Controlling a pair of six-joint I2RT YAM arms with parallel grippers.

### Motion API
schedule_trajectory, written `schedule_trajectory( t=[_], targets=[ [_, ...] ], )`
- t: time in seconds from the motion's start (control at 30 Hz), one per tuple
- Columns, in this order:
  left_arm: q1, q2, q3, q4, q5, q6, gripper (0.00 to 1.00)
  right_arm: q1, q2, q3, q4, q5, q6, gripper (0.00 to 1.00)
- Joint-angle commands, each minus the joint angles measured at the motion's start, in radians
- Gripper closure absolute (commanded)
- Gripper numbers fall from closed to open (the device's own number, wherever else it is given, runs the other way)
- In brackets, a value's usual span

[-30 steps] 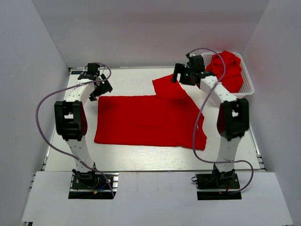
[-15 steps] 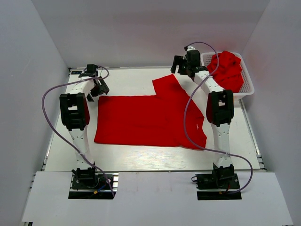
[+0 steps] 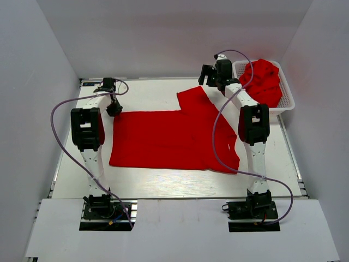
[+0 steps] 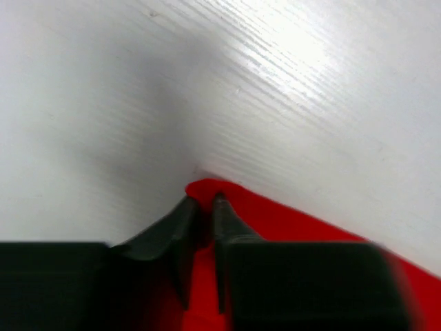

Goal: Fold and stack the t-shirts
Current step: Grap the side of the flattened tshirt furthest away from the robot with both arms

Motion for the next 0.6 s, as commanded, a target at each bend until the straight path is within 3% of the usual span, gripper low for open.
schedule_trajectory(
  t=[0.0, 0.1, 0.57],
  targets=[
    [-0.005, 0.045, -0.03, 0.007, 0.086, 0.012, 0.77, 0.001, 0.014, 0.016, 0.053, -0.016, -0.019, 0.1],
    [-0.005, 0.045, -0.048, 0.016, 0.097, 0.022, 1.0, -0.001, 0.04, 0.039, 0.05, -0.023, -0.002, 0.1],
    [-0.005, -0.081, -0.174, 0.122, 0.143, 0.042, 1.0, 0.007, 0.215, 0.157, 0.135, -0.077, 0.091, 0.1]
  ],
)
